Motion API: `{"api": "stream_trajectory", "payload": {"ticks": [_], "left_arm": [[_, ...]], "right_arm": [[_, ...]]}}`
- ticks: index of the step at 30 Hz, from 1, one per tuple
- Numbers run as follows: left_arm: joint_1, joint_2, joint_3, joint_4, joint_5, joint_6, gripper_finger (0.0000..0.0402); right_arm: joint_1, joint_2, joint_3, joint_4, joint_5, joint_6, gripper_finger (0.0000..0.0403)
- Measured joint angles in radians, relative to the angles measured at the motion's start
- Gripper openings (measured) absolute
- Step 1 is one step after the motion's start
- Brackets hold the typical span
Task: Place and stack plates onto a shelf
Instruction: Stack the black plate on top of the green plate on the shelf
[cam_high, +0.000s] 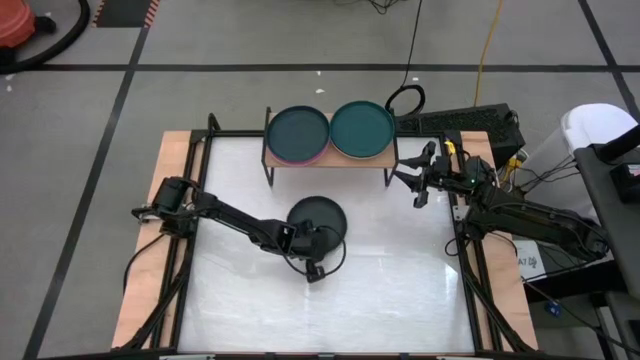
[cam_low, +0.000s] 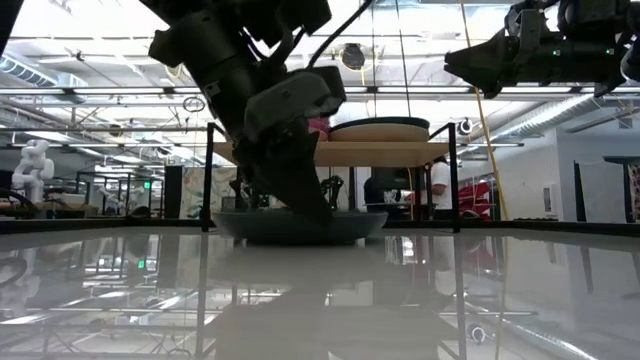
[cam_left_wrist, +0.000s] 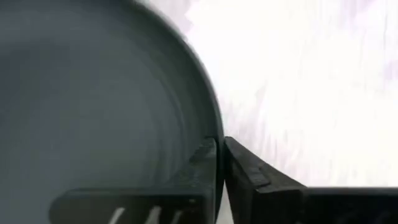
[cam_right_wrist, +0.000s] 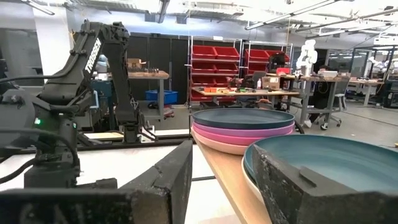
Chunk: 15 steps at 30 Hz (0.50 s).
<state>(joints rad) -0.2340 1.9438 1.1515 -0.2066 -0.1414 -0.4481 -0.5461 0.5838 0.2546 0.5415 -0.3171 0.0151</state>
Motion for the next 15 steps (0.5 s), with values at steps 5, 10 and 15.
{"api": "stream_trajectory", "payload": {"ticks": [5, 10, 15], "left_arm": [[-0.004, -0.015, -0.001, 0.005, -0.035, 0.047, 0.001], [-0.011, -0.071, -0.006, 0.021, -0.104, 0.122, 0.0008], [-0.018, -0.175, -0.004, 0.065, -0.233, 0.286, 0.0008]], "right_arm": [[0.0, 0.0, 0.0, 0.0, 0.0, 0.0, 0.0146], [0.0, 0.0, 0.0, -0.001, 0.0, 0.0, 0.0146], [0.0, 0.002, 0.0, 0.006, 0.0, 0.0, 0.0146]]}}
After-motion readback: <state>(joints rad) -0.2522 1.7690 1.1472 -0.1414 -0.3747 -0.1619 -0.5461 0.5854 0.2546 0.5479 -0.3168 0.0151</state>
